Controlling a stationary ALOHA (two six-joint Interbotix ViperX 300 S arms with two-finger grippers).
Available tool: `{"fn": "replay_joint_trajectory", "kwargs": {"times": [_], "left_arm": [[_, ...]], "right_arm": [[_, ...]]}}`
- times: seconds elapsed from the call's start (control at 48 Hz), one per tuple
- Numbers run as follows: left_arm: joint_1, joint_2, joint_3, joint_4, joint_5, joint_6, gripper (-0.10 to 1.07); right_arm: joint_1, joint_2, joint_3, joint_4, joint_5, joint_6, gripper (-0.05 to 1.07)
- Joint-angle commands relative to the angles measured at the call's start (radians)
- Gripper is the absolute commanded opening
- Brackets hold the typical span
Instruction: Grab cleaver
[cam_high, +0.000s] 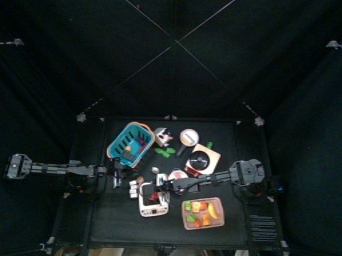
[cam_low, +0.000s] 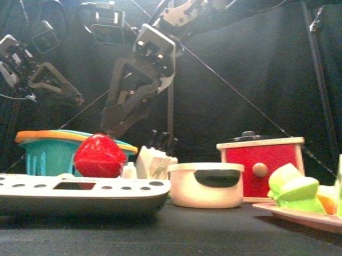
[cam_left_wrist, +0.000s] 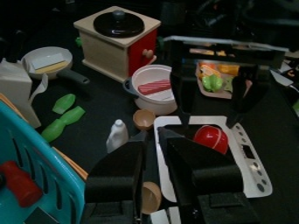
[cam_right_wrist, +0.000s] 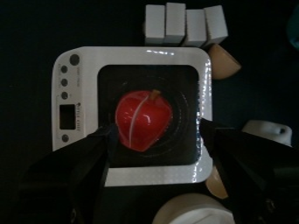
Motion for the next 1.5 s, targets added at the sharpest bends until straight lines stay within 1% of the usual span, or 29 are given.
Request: {"fn": "replay_joint_trajectory", "kwargs": {"times": [0.0, 0.104, 0.146, 0.271, 0.354, 0.417, 0.521, 0.583, 0.667, 0.75, 0.792, 0.854, 0.917, 0.958, 1.042, 1.125, 1.208, 1.271, 1.292, 1.375, 1.479], "left_arm": [[0.0, 0.002, -0.014, 0.0, -0.005, -0.002, 0.62], [0.002, 0.002, -0.023, 0.002, -0.005, 0.002, 0.62], [0.003, 0.002, -0.032, 0.002, -0.006, 0.002, 0.62], [0.012, 0.002, -0.046, -0.008, -0.005, -0.003, 0.62], [0.021, 0.002, -0.058, -0.025, -0.006, -0.002, 0.62], [0.037, 0.002, -0.074, -0.037, -0.006, 0.0, 0.62], [0.066, 0.002, -0.101, -0.043, -0.006, 0.002, 0.62], [0.087, 0.002, -0.118, -0.044, -0.005, 0.002, 0.62], [0.109, 0.002, -0.137, -0.044, 0.0, 0.002, 0.62], [0.124, -0.003, -0.15, -0.043, 0.015, 0.002, 0.62], [0.13, -0.009, -0.153, -0.043, 0.025, 0.002, 0.62], [0.138, -0.02, -0.15, -0.043, 0.041, 0.002, 0.62], [0.146, -0.034, -0.143, -0.043, 0.052, 0.002, 0.62], [0.149, -0.041, -0.138, -0.041, 0.054, 0.003, 0.62], [0.15, -0.063, -0.132, -0.028, 0.06, 0.003, 0.62], [0.152, -0.081, -0.121, -0.015, 0.066, 0.003, 0.62], [0.155, -0.091, -0.104, -0.009, 0.067, 0.003, 0.62], [0.161, -0.095, -0.094, -0.011, 0.067, 0.002, 0.62], [0.163, -0.095, -0.094, -0.011, 0.067, 0.003, 0.62], [0.167, -0.095, -0.094, -0.009, 0.067, 0.003, 0.62], [0.173, -0.095, -0.092, -0.008, 0.067, 0.005, 0.62]], "right_arm": [[-0.037, -0.124, 0.041, 0.035, -0.074, 0.002, 1.02], [-0.089, -0.206, 0.109, 0.095, -0.17, 0.006, 1.02], [-0.126, -0.239, 0.137, 0.14, -0.215, 0.006, 1.02], [-0.215, -0.287, 0.169, 0.261, -0.308, 0.005, 1.02], [-0.255, -0.29, 0.16, 0.305, -0.341, 0.005, 1.02], [-0.275, -0.287, 0.143, 0.313, -0.35, 0.005, 1.02], [-0.316, -0.258, 0.086, 0.322, -0.348, 0.009, 1.02], [-0.337, -0.241, 0.052, 0.353, -0.345, 0.012, 1.02], [-0.365, -0.224, 0.003, 0.408, -0.321, 0.009, 1.02], [-0.403, -0.216, -0.046, 0.463, -0.255, 0.012, 1.02], [-0.423, -0.212, -0.071, 0.503, -0.201, 0.012, 1.02], [-0.453, -0.195, -0.121, 0.581, -0.091, 0.012, 1.02], [-0.466, -0.179, -0.166, 0.624, -0.006, 0.012, 1.02], [-0.471, -0.169, -0.199, 0.634, 0.038, 0.012, 1.02], [-0.48, -0.138, -0.265, 0.626, 0.114, 0.015, 1.02], [-0.5, -0.117, -0.31, 0.612, 0.166, 0.025, 1.02], [-0.522, -0.095, -0.353, 0.583, 0.21, 0.103, 1.02], [-0.532, -0.08, -0.382, 0.509, 0.261, 0.181, 1.02], [-0.532, -0.072, -0.399, 0.459, 0.298, 0.222, 1.02], [-0.529, -0.058, -0.439, 0.298, 0.382, 0.314, 1.02], [-0.514, -0.026, -0.469, 0.138, 0.423, 0.38, 1.02]]}}
